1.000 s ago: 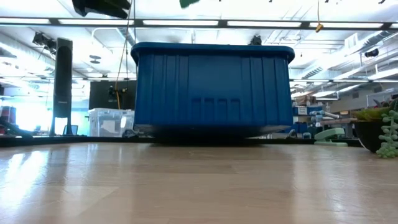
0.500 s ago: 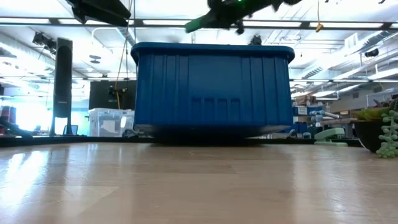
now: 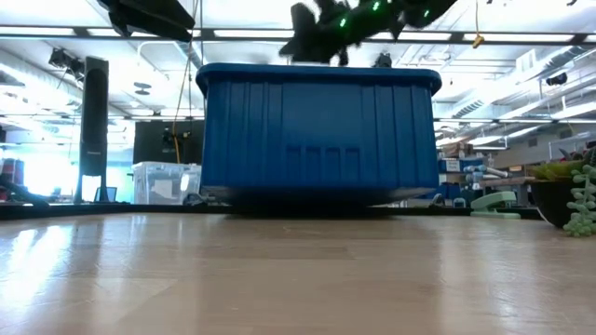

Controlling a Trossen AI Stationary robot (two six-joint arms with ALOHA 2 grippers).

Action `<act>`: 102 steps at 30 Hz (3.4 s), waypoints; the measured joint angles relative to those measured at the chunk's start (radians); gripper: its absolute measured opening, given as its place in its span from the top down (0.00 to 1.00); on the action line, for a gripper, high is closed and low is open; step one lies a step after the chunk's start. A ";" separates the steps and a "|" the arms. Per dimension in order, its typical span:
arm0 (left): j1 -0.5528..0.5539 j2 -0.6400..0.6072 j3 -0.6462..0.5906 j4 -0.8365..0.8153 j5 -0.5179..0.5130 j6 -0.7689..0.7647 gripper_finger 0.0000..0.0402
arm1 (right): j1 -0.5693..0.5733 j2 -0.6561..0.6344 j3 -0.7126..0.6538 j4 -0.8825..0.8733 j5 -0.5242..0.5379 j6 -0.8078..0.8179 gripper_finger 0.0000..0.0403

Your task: Sort Items/Unsort Items

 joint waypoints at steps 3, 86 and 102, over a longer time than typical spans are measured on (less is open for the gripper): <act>0.000 0.000 0.000 0.000 -0.001 -0.003 0.46 | 0.050 -0.108 0.003 -0.096 0.000 -0.099 0.41; 1.488 0.466 0.637 -0.119 0.391 0.522 0.46 | 0.394 -0.247 -0.054 -1.054 0.171 0.275 0.52; 1.759 0.896 0.825 -0.001 0.543 0.606 0.46 | 0.391 -0.247 -0.122 -1.017 0.164 0.365 0.52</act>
